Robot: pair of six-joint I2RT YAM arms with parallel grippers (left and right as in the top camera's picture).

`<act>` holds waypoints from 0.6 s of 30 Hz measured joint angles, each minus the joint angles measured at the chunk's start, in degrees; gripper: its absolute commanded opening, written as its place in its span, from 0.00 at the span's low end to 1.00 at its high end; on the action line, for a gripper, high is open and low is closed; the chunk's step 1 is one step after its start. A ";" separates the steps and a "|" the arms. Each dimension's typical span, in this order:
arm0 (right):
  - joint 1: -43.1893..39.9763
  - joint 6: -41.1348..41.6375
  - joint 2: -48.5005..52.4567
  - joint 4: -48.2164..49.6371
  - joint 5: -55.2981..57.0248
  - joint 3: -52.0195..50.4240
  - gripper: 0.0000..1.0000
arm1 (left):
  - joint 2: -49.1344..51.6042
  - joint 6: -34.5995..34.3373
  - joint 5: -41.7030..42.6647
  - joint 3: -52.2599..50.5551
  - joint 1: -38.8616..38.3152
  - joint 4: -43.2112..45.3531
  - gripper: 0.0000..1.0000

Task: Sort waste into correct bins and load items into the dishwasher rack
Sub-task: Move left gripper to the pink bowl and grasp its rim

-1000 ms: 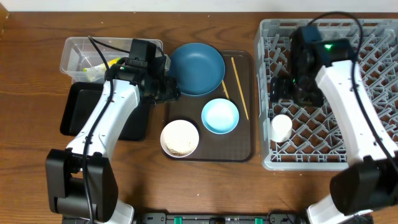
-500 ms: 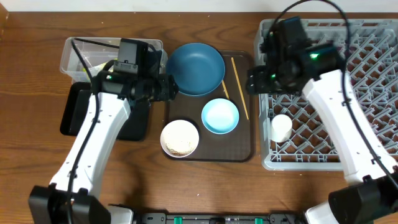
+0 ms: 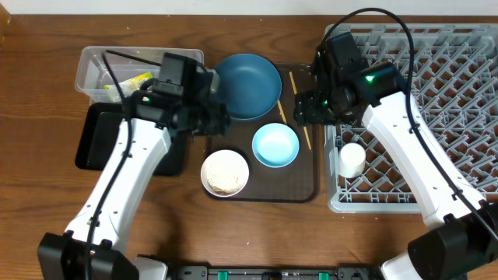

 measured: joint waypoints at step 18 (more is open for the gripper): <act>1.46 4.96 0.00 3.37 1.14 -3.17 0.69 | 0.00 -5.86 -3.85 0.00 -2.99 -5.62 0.42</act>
